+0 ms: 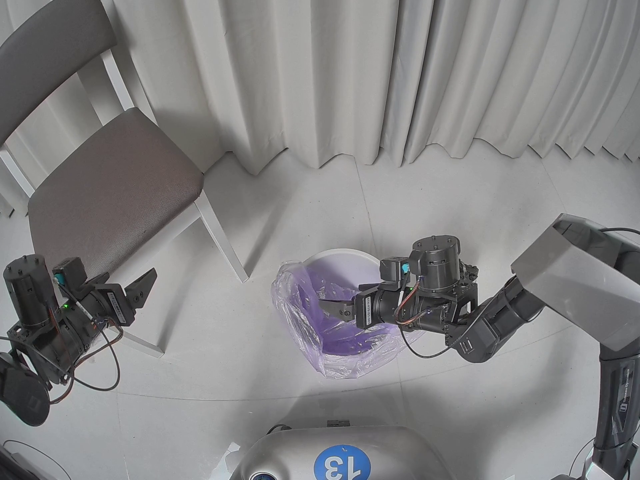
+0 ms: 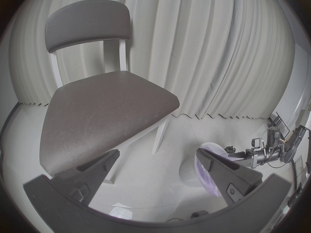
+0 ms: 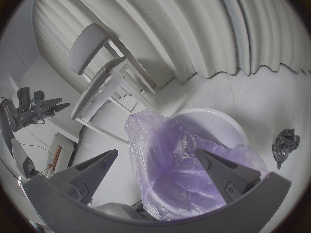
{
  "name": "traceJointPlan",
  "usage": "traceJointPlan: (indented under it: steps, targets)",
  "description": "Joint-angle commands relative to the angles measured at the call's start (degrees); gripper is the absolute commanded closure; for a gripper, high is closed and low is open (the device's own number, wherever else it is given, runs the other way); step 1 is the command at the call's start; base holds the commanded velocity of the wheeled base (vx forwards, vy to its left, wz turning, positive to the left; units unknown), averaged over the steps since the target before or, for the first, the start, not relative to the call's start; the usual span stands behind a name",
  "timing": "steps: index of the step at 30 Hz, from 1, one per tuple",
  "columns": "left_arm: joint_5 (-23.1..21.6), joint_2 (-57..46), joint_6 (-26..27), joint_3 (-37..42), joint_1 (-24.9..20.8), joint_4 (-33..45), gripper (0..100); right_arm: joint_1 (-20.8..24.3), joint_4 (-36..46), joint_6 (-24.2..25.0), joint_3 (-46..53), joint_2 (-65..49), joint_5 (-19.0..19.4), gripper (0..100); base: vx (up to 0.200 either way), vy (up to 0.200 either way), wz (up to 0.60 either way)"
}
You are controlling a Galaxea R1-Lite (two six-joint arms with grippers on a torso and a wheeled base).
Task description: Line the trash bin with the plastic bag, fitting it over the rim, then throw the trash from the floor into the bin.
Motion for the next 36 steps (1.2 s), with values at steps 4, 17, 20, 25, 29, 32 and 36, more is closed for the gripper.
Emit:
traceJointPlan:
  steps: [4, 17, 20, 25, 29, 32, 36]
  targets:
    - [-1.09, 2.06, -0.26, 7.86, 1.39, -8.17, 0, 0.11, -2.52, 2.87, -4.63, 7.11, 0.32, 0, 0.0, 0.0, 0.0]
    - [-1.09, 8.48, 0.45, 13.22, 3.94, -22.5, 0, 0.38, -2.61, 6.21, -10.52, 12.38, 0.32, 0, 0.0, 0.0, 0.0]
    - [-0.82, 8.74, 0.45, 13.66, 3.41, -23.91, 0, 0.73, -2.7, 7.09, -11.22, 13.35, 0.23, 0, 0.0, 0.0, 0.0]
    - [-1.18, 8.3, 0.88, 13.83, 3.32, -25.84, 0, 1.78, -2.52, 8.94, -13.94, 15.98, -0.38, 0, 0.0, 0.0, 0.0]
    - [-1.18, 8.48, 1.68, 14.1, 2.97, -26.46, 0, 1.78, -2.52, 10.34, -15.09, 16.69, -0.47, 0, 0.0, 0.0, 0.0]
    - [-1.26, 8.48, 1.68, 14.54, 2.88, -26.54, 0, 1.78, -2.52, 10.43, -15.96, 17.39, -1.0, 0, 0.0, 0.0, 0.0]
    - [-1.26, 8.39, 1.68, 14.63, 2.62, -26.54, 0, 1.78, -2.61, 10.34, -16.14, 18.01, -1.26, 100, 0.0, 0.0, 0.0]
